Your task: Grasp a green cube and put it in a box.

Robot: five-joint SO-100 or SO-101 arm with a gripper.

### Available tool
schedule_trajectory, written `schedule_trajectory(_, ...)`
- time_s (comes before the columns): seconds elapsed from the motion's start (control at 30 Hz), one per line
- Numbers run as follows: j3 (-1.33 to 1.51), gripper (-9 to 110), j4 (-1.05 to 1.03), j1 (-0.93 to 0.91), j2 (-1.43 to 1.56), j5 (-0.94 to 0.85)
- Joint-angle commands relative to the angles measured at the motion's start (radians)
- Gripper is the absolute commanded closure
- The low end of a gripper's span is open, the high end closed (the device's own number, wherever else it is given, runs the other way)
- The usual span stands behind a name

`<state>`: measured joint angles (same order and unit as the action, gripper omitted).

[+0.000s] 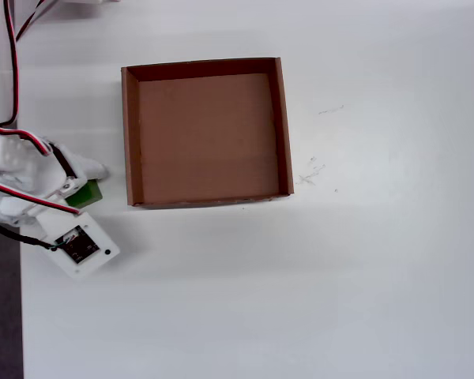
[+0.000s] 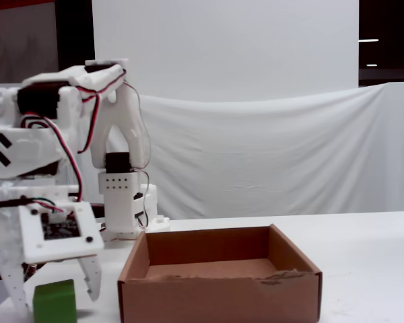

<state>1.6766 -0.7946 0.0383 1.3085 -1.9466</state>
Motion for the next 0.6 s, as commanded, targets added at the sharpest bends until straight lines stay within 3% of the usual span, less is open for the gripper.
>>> schedule_trajectory(0.0, -0.060, 76, 0.015, 0.011, 0.008, -0.014)
schedule_trajectory(0.57, -0.046, 89, 0.032, 0.018, 0.011, -0.008)
